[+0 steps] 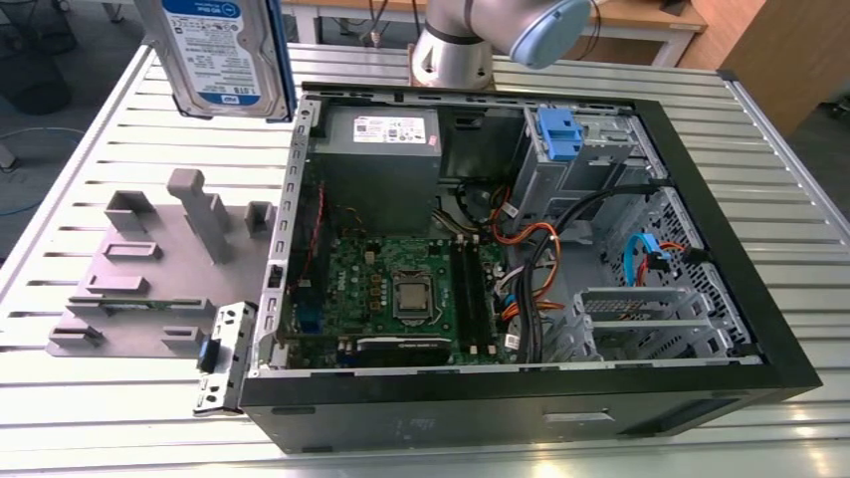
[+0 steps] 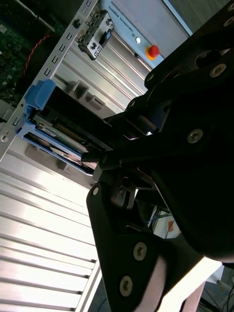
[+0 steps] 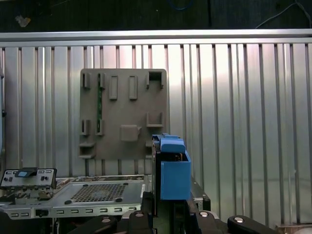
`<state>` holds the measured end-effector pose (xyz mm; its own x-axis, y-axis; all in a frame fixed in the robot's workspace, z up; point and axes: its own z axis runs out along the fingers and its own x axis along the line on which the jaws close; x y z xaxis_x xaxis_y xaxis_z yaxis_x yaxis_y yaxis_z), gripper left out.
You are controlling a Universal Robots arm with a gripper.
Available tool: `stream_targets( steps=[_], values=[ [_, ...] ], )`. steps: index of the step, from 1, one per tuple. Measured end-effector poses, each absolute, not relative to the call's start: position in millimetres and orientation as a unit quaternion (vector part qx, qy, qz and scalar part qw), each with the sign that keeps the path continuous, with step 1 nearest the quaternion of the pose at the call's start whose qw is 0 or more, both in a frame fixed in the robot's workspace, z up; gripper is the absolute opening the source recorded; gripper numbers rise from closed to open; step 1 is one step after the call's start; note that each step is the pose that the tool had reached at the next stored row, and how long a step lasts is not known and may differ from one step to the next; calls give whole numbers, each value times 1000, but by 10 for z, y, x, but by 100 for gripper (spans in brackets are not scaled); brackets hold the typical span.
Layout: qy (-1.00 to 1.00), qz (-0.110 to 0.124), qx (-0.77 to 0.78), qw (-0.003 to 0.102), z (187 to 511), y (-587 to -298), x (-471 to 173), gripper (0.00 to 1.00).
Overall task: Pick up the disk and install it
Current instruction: 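Pick up the disk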
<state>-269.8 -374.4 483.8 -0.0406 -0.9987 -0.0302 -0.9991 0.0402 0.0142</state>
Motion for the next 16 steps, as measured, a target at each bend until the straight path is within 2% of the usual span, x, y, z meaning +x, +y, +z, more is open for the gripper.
stream_targets(
  steps=[16],
  values=[
    [721,16,-693,6,4836,-3744,-2468,35]
  ],
)
